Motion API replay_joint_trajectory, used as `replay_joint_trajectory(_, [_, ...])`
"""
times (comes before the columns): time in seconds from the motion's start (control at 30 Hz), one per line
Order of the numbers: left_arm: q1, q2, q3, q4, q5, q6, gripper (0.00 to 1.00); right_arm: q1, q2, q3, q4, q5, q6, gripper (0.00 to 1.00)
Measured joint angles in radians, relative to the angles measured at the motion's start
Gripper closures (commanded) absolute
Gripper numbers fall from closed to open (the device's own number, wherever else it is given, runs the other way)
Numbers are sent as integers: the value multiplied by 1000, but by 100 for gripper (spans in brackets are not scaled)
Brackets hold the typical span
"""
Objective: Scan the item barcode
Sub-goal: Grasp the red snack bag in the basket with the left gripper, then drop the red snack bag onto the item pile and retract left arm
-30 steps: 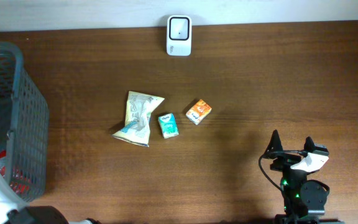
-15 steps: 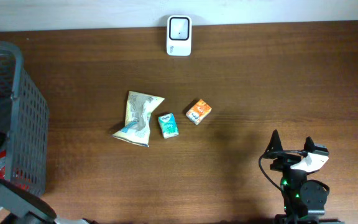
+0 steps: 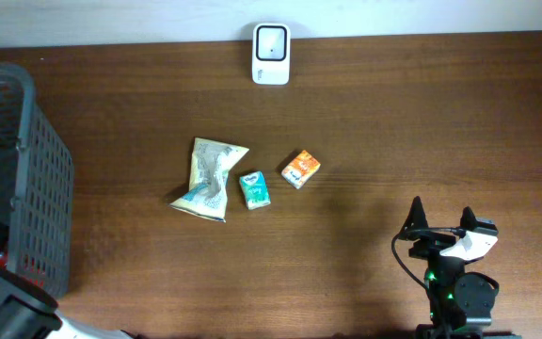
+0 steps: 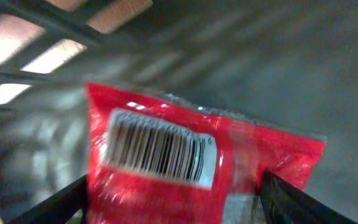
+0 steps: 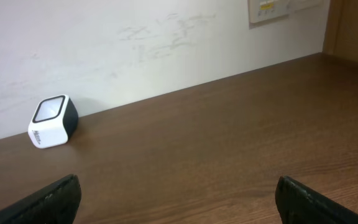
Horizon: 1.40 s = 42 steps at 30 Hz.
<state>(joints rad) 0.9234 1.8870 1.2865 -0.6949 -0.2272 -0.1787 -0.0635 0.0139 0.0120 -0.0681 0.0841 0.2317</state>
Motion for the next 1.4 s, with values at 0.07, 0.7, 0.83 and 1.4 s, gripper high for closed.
replay_joint_trajectory(0.07, [0, 11, 5, 2, 7, 3, 41, 0, 0, 0, 0, 0, 1, 1])
replay_joint_trajectory(0.7, [5, 69, 388, -302, 317, 26, 100, 0, 0, 0, 0, 0, 1, 1])
replay_joint_trajectory(0.83, [-22, 24, 558, -320, 496, 22, 100, 0, 0, 0, 0, 0, 0, 1])
replay_joint_trajectory(1.4, [-769, -293, 728, -401, 580, 14, 100, 0, 0, 0, 0, 0, 1, 1])
